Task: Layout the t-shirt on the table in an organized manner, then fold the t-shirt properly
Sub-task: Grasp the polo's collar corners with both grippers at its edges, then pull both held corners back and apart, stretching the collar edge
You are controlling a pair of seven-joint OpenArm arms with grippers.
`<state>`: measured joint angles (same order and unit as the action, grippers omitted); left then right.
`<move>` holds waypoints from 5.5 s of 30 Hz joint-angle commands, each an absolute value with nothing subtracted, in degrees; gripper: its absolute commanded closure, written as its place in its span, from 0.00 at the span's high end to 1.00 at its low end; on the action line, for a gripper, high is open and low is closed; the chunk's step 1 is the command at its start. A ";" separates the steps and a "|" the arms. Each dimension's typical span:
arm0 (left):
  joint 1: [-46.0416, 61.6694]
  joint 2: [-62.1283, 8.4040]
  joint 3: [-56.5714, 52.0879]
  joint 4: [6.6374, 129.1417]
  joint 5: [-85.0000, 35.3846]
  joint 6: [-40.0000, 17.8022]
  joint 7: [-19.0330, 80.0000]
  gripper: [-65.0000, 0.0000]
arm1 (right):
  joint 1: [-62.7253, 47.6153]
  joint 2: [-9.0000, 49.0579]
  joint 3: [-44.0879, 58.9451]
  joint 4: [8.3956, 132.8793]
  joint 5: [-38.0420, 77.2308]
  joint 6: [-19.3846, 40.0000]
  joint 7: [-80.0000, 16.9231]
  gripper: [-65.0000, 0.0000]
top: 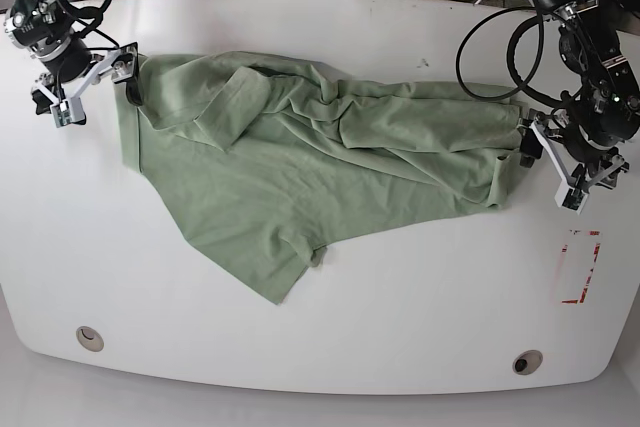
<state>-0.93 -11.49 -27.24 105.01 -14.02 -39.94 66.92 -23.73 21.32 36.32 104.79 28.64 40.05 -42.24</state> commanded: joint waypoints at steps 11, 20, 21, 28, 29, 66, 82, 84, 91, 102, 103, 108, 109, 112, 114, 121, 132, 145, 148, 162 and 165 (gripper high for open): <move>3.30 -11.91 -28.88 106.15 -14.81 -40.00 65.89 0.78 | -24.66 21.32 37.85 98.51 29.58 40.00 -40.84 1.00; 4.44 -11.91 -28.97 106.24 -14.81 -40.00 64.04 0.78 | -23.25 20.62 37.85 93.05 29.49 40.00 -40.75 1.00; 4.53 -11.91 -28.97 106.24 -14.81 -40.00 63.87 0.78 | -23.25 20.62 37.85 92.79 29.49 40.00 -40.75 1.00; 5.32 -11.91 -28.97 106.24 -14.90 -40.00 63.52 0.78 | -22.64 20.62 37.76 90.77 29.49 40.00 -40.66 1.00; 5.32 -11.91 -28.97 106.24 -14.90 -40.00 63.52 0.78 | -22.55 20.62 37.76 90.77 29.49 40.00 -40.66 1.00; 8.13 -9.63 -31.52 103.52 -14.81 -40.00 63.34 0.78 | -20.79 13.93 37.76 91.12 18.15 40.00 -40.84 0.14; 5.14 -9.36 -29.49 93.49 -14.81 -40.00 59.38 0.78 | -20.79 13.85 37.76 91.12 18.24 40.00 -40.84 0.14; 4.79 -9.36 -28.79 92.79 -14.73 -40.00 58.86 0.78 | -20.79 13.85 37.76 91.12 18.24 40.00 -40.84 0.14; 4.70 -9.36 -26.59 89.54 -14.55 -40.00 57.36 0.78 | -20.79 13.85 37.76 91.12 18.24 40.00 -40.84 0.14; 4.88 -9.45 -26.51 89.36 -14.37 -40.00 57.54 0.74 | -20.18 13.85 37.76 91.12 18.24 40.00 -40.84 0.13; 4.88 -9.45 -26.51 89.36 -14.37 -40.00 57.63 0.72 | -19.91 13.85 37.85 91.12 18.24 40.00 -40.92 0.13; 5.05 -9.63 -26.51 89.36 -14.37 -40.00 57.63 0.41 | -19.38 13.76 38.02 91.12 17.71 40.00 -41.10 0.13; 5.05 -9.63 -26.51 89.36 -14.37 -40.00 57.63 0.32 | -19.38 13.76 37.93 91.12 17.71 40.00 -41.10 0.13; 5.14 -9.71 -26.42 89.45 -14.37 -40.00 57.71 0.10 | -19.38 13.76 37.93 91.12 17.71 40.00 -41.10 0.13; 5.23 -9.89 -25.71 89.45 -14.37 -40.00 57.89 0.00 | -19.56 13.76 37.93 91.12 17.71 40.00 -41.10 0.13; 7.16 -11.74 -22.64 91.38 -14.64 -40.00 59.91 0.00 | -20.70 13.85 38.11 91.21 17.71 40.00 -41.80 0.06; 14.37 -11.56 -22.81 100.26 -14.46 -40.00 60.00 0.00 | -26.42 13.85 38.29 97.89 17.71 40.00 -43.38 0.06; 21.93 -12.88 -27.03 103.69 -14.81 -40.00 60.00 0.00 | -31.96 13.85 38.37 103.08 17.71 40.00 -47.69 0.06; 22.46 -13.05 -27.21 103.78 -14.81 -40.00 60.00 0.00 | -32.31 13.85 38.37 103.34 17.63 40.00 -47.78 0.06; 22.46 -13.05 -27.30 104.04 -14.81 -40.00 60.00 0.00 | -32.22 13.32 38.37 103.96 17.63 40.00 -47.87 0.13; 22.46 -13.05 -27.30 104.04 -14.81 -40.00 60.00 0.00 | -32.22 13.14 40.04 105.54 17.63 40.00 -47.87 0.29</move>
<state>22.50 -12.27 -26.96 102.98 -15.00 -39.97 60.16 -32.05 12.53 37.91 103.00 17.56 40.07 -48.27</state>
